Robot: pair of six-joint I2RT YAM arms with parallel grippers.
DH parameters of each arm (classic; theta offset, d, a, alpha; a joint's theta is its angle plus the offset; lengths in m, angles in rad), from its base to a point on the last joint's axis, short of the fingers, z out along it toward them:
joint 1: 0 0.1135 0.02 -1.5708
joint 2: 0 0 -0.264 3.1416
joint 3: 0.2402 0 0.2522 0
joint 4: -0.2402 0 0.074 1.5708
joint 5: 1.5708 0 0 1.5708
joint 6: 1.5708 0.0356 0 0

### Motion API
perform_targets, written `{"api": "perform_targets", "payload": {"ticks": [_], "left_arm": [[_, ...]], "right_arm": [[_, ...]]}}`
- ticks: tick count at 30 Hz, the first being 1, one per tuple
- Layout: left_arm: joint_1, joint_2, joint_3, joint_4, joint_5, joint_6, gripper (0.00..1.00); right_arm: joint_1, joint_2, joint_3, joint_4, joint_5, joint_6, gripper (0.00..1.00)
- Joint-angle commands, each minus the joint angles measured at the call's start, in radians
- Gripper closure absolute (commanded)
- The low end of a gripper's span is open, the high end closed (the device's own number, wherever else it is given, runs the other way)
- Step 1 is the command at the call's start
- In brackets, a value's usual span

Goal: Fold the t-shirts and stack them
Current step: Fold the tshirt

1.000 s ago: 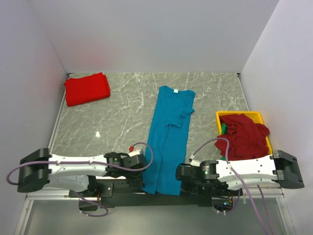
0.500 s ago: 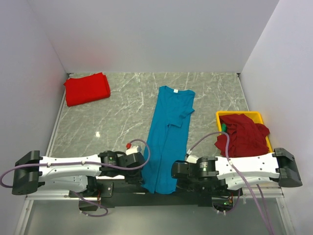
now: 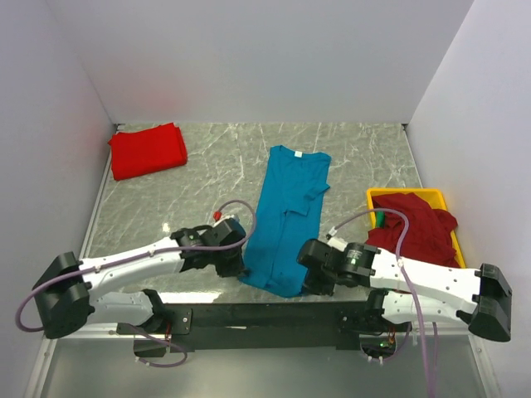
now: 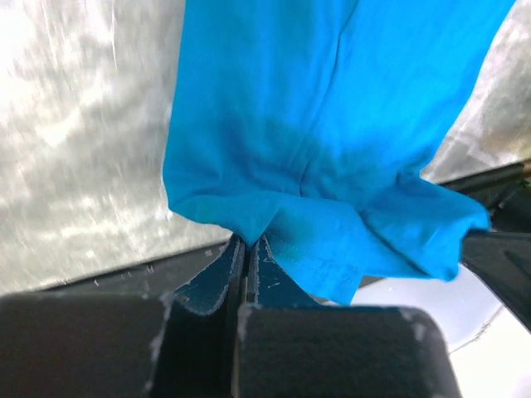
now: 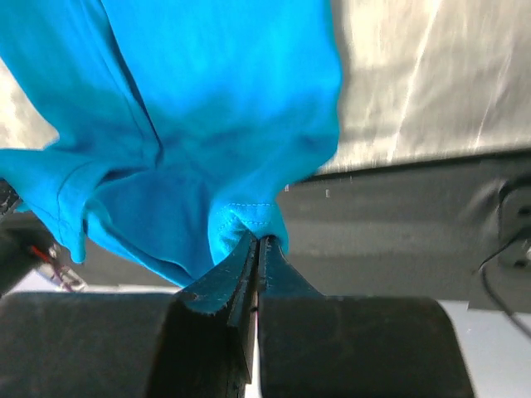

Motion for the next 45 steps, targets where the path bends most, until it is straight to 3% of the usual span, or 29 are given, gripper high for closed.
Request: {"api": "perform_targets", "payload": {"ticks": [1, 10, 23, 43, 44, 45], "left_arm": [[0.055, 0.059, 0.068, 0.043, 0.042, 0.122, 0.99], [0.193, 0.213, 0.205, 0.08, 0.1, 0.271, 0.99], [0.354, 0.503, 0.485, 0.083, 0.19, 0.423, 0.99], [0.458, 0.79, 0.753, 0.031, 0.283, 0.508, 0.99], [0.468, 0.793, 0.759, 0.024, 0.278, 0.504, 0.95], [0.474, 0.791, 0.772, 0.022, 0.273, 0.5, 0.8]], "right_arm": [[-0.083, 0.032, 0.057, -0.009, 0.044, -0.148, 1.0], [-0.309, 0.151, 0.116, 0.053, 0.02, -0.393, 1.0], [-0.559, 0.375, 0.343, 0.064, 0.024, -0.695, 1.0], [-0.705, 0.641, 0.535, 0.094, -0.016, -0.867, 1.0], [-0.713, 0.658, 0.544, 0.094, -0.017, -0.872, 1.0], [-0.719, 0.667, 0.557, 0.088, -0.022, -0.876, 0.86]]}}
